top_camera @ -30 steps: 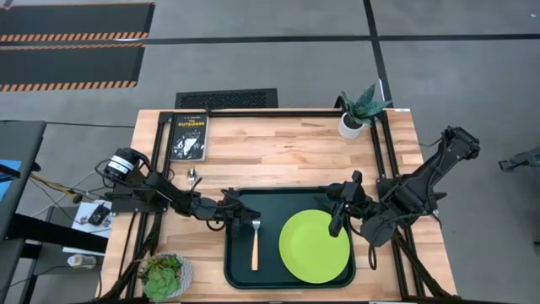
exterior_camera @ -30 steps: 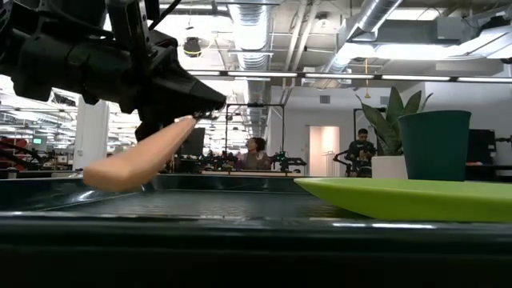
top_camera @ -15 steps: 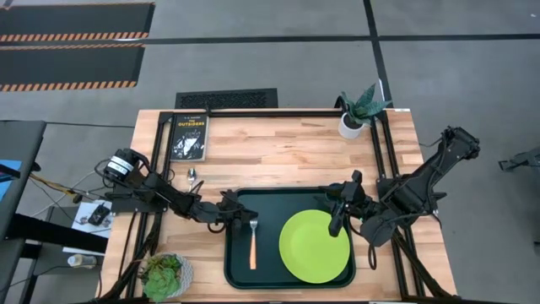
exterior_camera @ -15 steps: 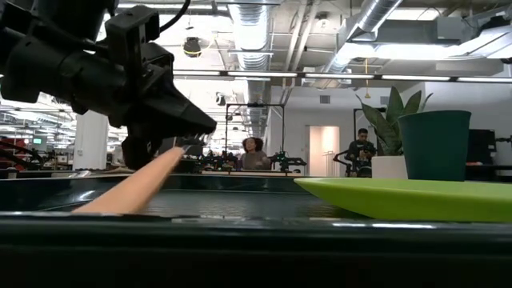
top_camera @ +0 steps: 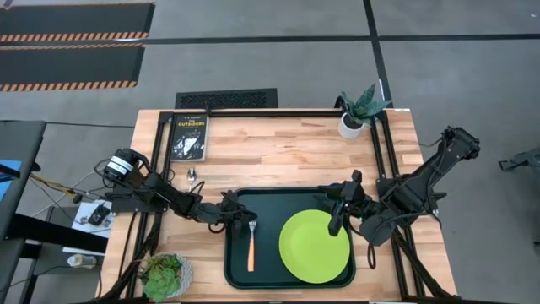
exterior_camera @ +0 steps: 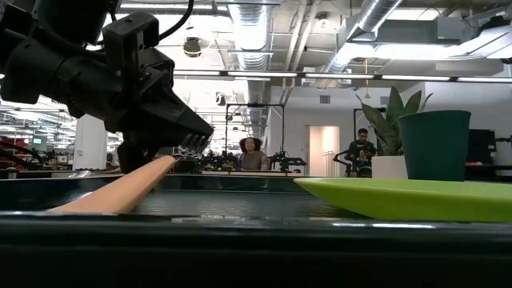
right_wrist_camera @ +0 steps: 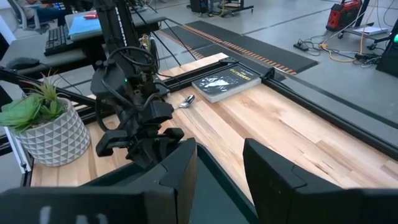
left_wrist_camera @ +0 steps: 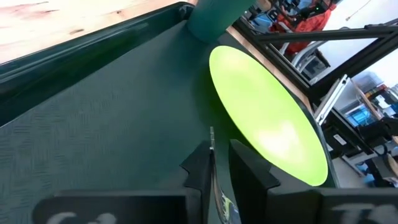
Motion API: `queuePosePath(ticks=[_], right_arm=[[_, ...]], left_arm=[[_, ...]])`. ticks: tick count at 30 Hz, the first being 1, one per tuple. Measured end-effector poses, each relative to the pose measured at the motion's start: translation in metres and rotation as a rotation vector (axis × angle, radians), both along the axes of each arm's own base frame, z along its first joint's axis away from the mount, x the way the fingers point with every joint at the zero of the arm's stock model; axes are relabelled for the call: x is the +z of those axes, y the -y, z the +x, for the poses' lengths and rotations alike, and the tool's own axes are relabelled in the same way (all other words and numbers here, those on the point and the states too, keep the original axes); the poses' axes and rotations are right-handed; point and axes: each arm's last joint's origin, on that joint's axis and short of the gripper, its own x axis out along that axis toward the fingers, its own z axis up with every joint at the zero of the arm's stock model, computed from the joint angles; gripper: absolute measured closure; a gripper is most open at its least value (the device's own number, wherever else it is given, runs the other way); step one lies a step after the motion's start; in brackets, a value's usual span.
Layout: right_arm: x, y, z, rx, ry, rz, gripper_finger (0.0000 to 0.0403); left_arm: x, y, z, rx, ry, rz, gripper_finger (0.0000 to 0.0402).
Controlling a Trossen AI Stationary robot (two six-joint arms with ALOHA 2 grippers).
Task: Pick and place plate/cup/fork/spoon on tray
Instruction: Put the light orange fork on the black serving tray to the left of the light green plate, then put the orange spoon on the black serving tray to the left of the light orange fork
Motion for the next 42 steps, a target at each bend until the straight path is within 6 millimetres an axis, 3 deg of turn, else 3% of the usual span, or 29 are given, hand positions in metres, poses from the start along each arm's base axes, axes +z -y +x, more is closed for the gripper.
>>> queuePosePath(ticks=[22, 31, 38, 42], right_arm=[[0.0, 0.0, 0.0, 0.004, -0.003, 0.001, 0.026], [-0.001, 0.0, 0.0, 0.021, -0.018, 0.009, 0.0262], [-0.001, 0.0, 0.0, 0.022, -0.022, 0.006, 0.0266], [-0.002, 0.0, -0.001, 0.022, -0.024, 0.004, 0.0266]], left_arm=[[-0.001, -0.002, 0.0, 0.058, -0.009, 0.028, 0.0235], [0.001, -0.002, 0.0, 0.067, 0.006, 0.026, 0.0225], [0.024, -0.003, -0.003, 0.056, 0.065, 0.034, 0.0226], [0.042, -0.009, -0.014, 0.086, 0.013, 0.092, 0.0226]])
